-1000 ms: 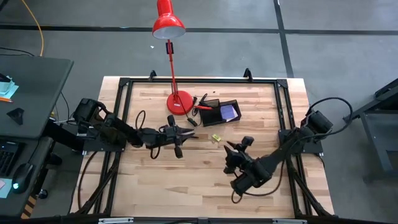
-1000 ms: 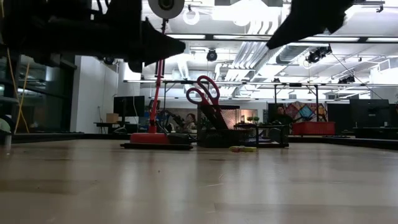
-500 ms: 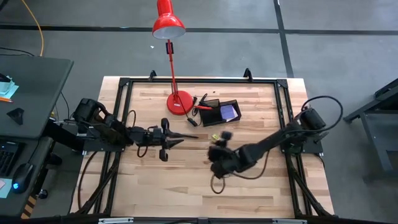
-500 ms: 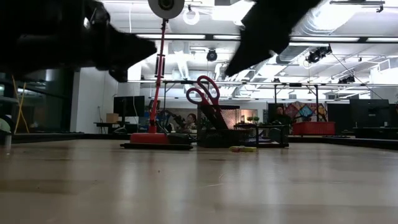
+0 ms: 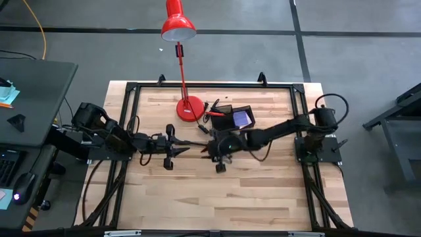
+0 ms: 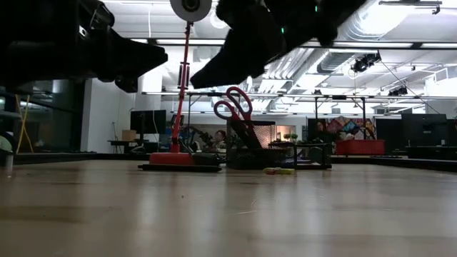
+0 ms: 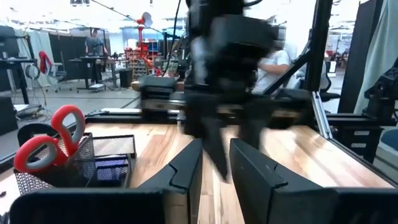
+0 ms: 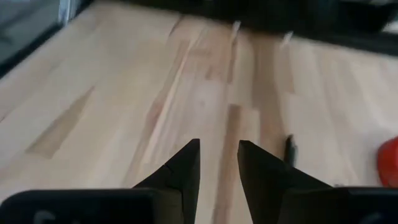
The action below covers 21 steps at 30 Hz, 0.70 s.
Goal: Pick and place office supplies into organizer
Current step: Put the black pen into the black desk organizer
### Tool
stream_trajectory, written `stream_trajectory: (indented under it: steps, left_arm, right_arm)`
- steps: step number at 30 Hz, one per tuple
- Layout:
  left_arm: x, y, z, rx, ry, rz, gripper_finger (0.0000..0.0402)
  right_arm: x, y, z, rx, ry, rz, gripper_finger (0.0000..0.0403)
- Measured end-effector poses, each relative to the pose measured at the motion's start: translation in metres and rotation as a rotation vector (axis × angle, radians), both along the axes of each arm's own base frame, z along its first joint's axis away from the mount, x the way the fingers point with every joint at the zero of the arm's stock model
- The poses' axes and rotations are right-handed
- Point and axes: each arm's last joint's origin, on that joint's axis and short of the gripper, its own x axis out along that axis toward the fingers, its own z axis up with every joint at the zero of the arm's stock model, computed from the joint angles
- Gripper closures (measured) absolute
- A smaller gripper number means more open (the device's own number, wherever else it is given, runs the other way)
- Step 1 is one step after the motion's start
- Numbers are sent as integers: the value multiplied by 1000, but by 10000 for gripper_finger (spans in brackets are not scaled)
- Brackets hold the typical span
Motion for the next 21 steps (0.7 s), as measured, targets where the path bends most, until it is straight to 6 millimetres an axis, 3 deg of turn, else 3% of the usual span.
stream_trajectory:
  steps: [8, 14, 18, 21]
  left_arm:
    - [0, 1, 0, 19, 4, 21, 328]
    - [0, 1, -1, 18, 16, 50, 328]
    - [1, 1, -1, 17, 12, 50, 328]
    - [1, 1, -1, 18, 14, 50, 328]
  right_arm:
    - [-29, -54, -30, 175, -233, 73, 304]
    - [-46, -69, -48, 155, -207, -73, 304]
    - [-43, -74, -51, 175, -188, -183, 304]
    - [-38, -72, -58, 231, -161, -152, 302]
